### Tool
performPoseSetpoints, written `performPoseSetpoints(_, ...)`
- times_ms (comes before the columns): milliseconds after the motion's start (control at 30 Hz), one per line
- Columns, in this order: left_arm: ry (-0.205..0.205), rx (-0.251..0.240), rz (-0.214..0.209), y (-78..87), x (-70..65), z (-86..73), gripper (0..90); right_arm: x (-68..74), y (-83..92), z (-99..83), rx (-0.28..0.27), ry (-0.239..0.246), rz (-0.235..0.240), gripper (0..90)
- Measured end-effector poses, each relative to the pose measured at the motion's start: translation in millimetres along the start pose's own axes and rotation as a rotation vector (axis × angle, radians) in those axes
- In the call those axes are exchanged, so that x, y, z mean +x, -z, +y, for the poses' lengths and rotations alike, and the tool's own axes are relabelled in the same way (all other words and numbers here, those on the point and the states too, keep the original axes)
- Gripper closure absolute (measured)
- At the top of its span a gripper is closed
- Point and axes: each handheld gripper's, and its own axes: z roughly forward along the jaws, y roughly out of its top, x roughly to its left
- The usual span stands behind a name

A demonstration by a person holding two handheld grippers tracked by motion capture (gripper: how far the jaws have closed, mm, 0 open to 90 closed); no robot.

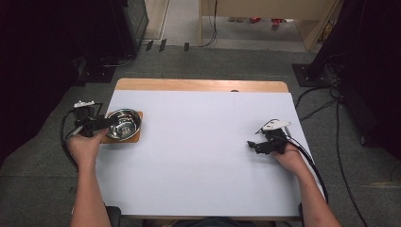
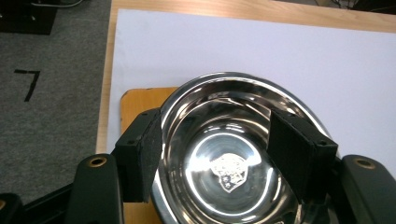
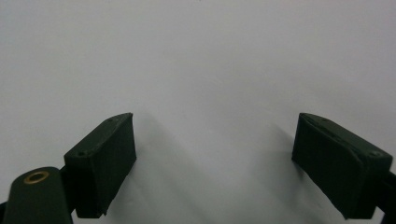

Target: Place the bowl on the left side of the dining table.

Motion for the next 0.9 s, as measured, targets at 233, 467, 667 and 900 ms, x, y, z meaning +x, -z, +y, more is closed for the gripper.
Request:
performPoseSetpoints(233, -0.024, 0.014, -0.028, 2.0, -10.3, 3.7, 35.4, 0.0, 0.0, 0.0, 0.0, 0.0, 0.0, 13.0)
performPoseSetpoints(467, -0.058, 0.009, -0.053, 2.9, -24.1, 7.7, 34.8, -0.1, 0.0, 0.0, -0.001, 0.001, 0.0, 13.0)
performPoseSetpoints(667, -0.085, -0.002, -0.082, 4.0, -37.8, 10.6, 34.4, -0.1, 0.0, 0.0, 0.0, 0.001, 0.0, 13.0)
performPoseSetpoints(900, -0.123, -0.004, -0.113, 1.6, -54.7, 11.9, 33.9, 0.0, 0.0, 0.0, 0.0, 0.0, 0.0, 13.0)
